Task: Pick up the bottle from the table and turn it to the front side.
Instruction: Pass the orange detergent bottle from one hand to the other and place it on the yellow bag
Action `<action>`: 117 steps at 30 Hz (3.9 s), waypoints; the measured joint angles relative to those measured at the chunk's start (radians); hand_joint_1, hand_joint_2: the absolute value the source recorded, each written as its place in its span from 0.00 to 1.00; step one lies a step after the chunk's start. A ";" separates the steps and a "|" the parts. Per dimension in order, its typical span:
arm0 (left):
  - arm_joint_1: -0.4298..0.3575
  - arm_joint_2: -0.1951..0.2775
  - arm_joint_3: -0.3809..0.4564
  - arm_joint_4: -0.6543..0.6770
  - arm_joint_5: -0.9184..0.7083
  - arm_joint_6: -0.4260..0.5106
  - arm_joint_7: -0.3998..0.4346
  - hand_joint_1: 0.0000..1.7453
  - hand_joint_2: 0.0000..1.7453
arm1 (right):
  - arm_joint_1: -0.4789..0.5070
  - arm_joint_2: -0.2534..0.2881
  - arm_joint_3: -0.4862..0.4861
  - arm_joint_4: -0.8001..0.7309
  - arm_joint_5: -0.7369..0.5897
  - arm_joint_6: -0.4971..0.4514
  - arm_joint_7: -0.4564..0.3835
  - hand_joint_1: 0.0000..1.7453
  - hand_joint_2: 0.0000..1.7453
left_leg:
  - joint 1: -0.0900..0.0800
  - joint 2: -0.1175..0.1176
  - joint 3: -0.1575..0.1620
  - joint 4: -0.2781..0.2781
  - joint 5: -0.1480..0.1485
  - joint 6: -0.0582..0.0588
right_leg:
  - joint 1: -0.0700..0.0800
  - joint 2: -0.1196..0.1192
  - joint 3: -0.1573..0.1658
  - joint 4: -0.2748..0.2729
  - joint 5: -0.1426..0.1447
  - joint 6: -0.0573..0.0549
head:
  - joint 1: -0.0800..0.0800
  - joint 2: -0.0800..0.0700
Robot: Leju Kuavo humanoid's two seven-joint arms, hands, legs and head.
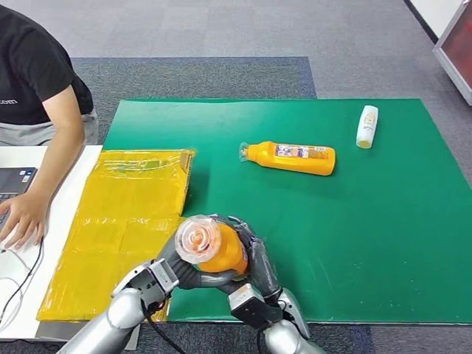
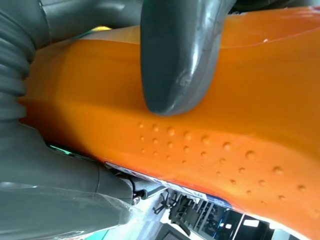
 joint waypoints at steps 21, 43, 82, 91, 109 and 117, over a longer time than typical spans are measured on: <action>0.000 0.032 -0.004 -0.026 -0.033 0.031 -0.012 1.00 1.00 | -0.008 0.000 0.017 0.010 -0.035 0.007 -0.002 0.00 1.00 | 0.000 0.000 0.000 0.000 0.000 0.000 | 0.000 0.000 0.000 0.000 0.000 0.000 | 0.000 0.000; 0.029 0.062 0.013 -0.059 -0.064 0.057 -0.012 1.00 1.00 | -0.025 0.003 0.031 0.054 -0.025 0.006 0.012 0.00 1.00 | 0.000 0.000 0.000 0.000 0.000 0.000 | 0.000 0.000 0.000 0.000 0.000 0.000 | 0.000 0.000; 0.175 0.186 0.216 -0.175 -0.180 0.044 0.005 1.00 1.00 | 0.052 0.004 -0.091 0.114 0.020 0.005 0.024 0.00 1.00 | 0.000 -0.002 -0.002 0.000 0.001 0.000 | 0.000 -0.001 -0.002 0.000 0.000 0.000 | 0.000 0.000; 0.245 0.239 0.262 -0.191 -0.293 0.045 0.033 1.00 1.00 | 0.066 0.019 -0.136 0.114 0.018 0.015 0.018 0.00 1.00 | 0.000 -0.002 -0.002 0.000 0.001 0.000 | 0.000 -0.001 -0.002 0.000 0.000 0.000 | 0.000 0.000; 0.258 0.351 0.329 -0.198 -0.546 0.065 0.116 1.00 1.00 | 0.068 0.041 -0.169 0.114 0.026 0.059 0.011 0.00 1.00 | 0.000 -0.002 -0.002 0.000 0.002 -0.001 | 0.000 -0.001 -0.002 0.001 0.001 0.000 | 0.000 0.000; 0.185 0.324 0.306 -0.143 -0.545 0.063 0.114 1.00 1.00 | 0.062 0.045 -0.168 0.115 0.034 0.076 0.005 0.00 1.00 | 0.000 -0.002 -0.002 0.000 0.002 -0.001 | 0.000 -0.001 -0.002 0.001 0.001 0.000 | 0.000 0.000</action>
